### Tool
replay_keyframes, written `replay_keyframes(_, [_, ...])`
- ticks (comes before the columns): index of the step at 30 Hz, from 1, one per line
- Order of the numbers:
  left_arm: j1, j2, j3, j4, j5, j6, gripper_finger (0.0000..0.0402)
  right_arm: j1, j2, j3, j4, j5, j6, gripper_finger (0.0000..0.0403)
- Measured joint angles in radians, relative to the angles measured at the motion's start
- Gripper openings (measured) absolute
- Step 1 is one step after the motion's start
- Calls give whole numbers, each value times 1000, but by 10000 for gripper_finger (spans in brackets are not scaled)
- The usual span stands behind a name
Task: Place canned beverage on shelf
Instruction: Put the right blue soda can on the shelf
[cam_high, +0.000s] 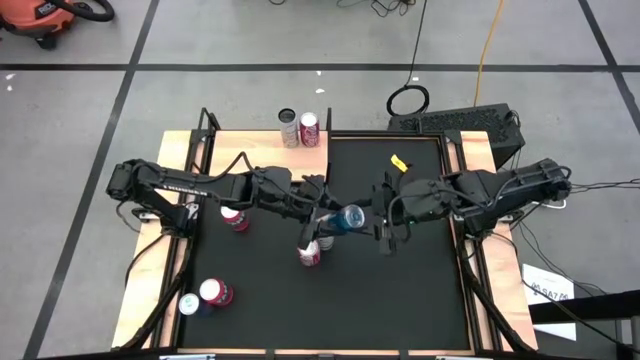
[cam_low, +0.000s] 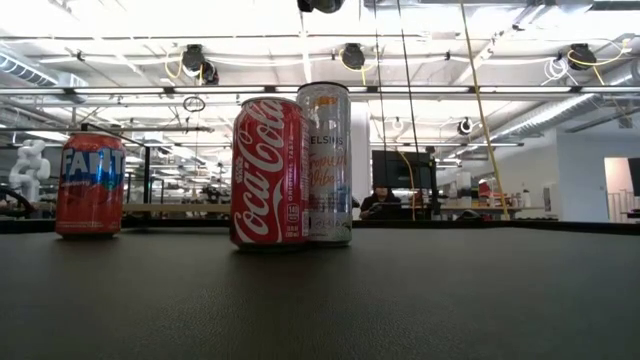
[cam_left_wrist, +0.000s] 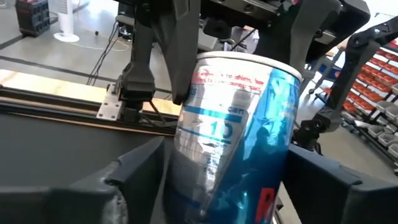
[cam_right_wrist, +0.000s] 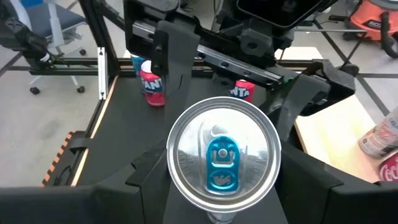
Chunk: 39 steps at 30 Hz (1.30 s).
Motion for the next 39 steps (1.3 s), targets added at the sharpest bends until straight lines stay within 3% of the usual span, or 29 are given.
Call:
replay_keyframes(8, [21,0,0,2,-1,139,223,-47,-2,0,10,-12,49,258])
replay_keyframes(14, [73,-18,-2,6,-84,164,216,-75,-49,0,25,185,133,302])
replay_keyframes(21, [186,-115,-30,21,-116,231,214,-77,-155,0,-31,322,174,303])
replay_keyframes(28, [363,-279,-256,120,-160,245,213,-77,-221,0,-163,380,270,302])
replay_keyframes(34, [497,-353,-526,455,-234,192,213,-77,-213,0,-192,381,286,302])
replay_keyframes(39, [543,-344,-679,629,-385,205,213,-78,-200,0,-195,402,260,302])
